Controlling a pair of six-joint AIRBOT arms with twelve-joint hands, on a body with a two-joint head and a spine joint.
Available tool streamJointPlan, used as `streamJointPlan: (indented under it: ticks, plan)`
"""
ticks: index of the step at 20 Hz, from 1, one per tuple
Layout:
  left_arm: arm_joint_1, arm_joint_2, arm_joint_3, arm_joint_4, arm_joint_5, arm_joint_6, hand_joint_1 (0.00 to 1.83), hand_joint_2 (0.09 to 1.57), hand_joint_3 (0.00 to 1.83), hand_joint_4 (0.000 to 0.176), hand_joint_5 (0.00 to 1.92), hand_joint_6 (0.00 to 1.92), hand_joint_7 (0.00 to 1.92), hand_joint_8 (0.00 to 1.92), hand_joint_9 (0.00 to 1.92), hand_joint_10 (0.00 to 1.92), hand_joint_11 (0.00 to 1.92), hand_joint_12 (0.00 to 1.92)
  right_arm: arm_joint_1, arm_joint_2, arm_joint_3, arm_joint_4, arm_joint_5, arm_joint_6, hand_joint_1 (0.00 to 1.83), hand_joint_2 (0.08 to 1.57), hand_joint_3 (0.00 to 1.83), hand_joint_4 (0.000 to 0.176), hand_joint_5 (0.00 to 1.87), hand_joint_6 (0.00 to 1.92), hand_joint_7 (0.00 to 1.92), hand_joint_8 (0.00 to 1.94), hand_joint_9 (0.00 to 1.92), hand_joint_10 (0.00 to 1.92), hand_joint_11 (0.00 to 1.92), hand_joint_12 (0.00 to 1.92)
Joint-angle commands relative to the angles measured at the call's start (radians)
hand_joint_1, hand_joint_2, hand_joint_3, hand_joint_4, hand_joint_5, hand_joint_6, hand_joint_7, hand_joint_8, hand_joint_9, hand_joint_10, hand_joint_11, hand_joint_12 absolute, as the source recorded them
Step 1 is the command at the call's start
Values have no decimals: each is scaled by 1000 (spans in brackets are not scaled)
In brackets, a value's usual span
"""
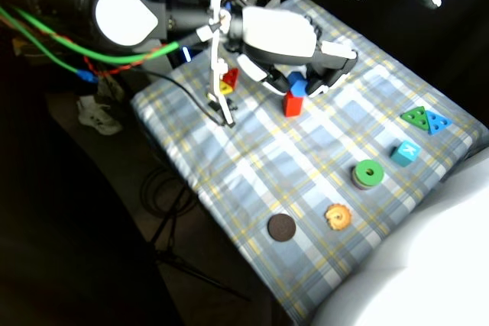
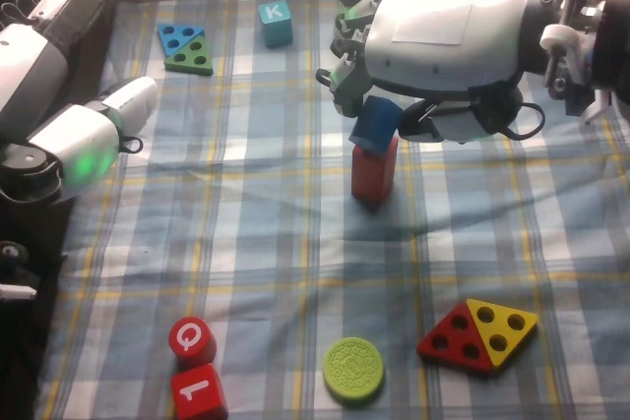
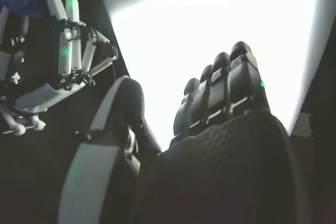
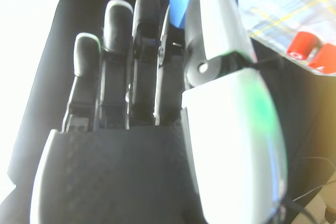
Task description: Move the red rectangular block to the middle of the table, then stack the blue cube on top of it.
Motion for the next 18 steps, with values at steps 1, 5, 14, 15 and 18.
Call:
streamJointPlan:
  ticks: [1, 5, 14, 15, 18]
  plan:
    - [-7, -4, 0, 39, -125, -7, 807, 1491, 0, 38, 0, 0, 0, 0, 0, 0, 0, 0, 4, -2, 0, 14, 93, -7, 1240, 1144, 2, 0, 903, 919, 968, 1254, 595, 1483, 7, 1905]
    - [-7, -5, 1, 38, -125, -7, 808, 1496, 0, 44, 0, 0, 0, 0, 0, 0, 0, 0, -3, -3, 1, 14, 89, -7, 1235, 1163, 2, 0, 857, 985, 942, 1311, 591, 1516, 0, 1884]
    - [-6, -5, 1, 37, -125, -7, 859, 1484, 0, 21, 0, 0, 0, 0, 0, 0, 0, 0, -10, -7, 4, 14, 87, -7, 1215, 1195, 2, 0, 775, 1105, 904, 1359, 620, 1550, 25, 1860]
    - [-6, -5, 1, 37, -125, -7, 833, 1489, 0, 36, 0, 0, 0, 0, 0, 0, 0, 0, -10, -7, 4, 14, 87, -7, 1223, 1192, 1, 0, 763, 1113, 926, 1322, 664, 1498, 94, 1844]
    - [-6, -5, 2, 37, -126, -7, 880, 1480, 0, 14, 0, 0, 0, 0, 0, 0, 0, 0, -10, -7, 4, 14, 87, -7, 1220, 1199, 0, 0, 730, 1165, 926, 1307, 669, 1469, 99, 1857]
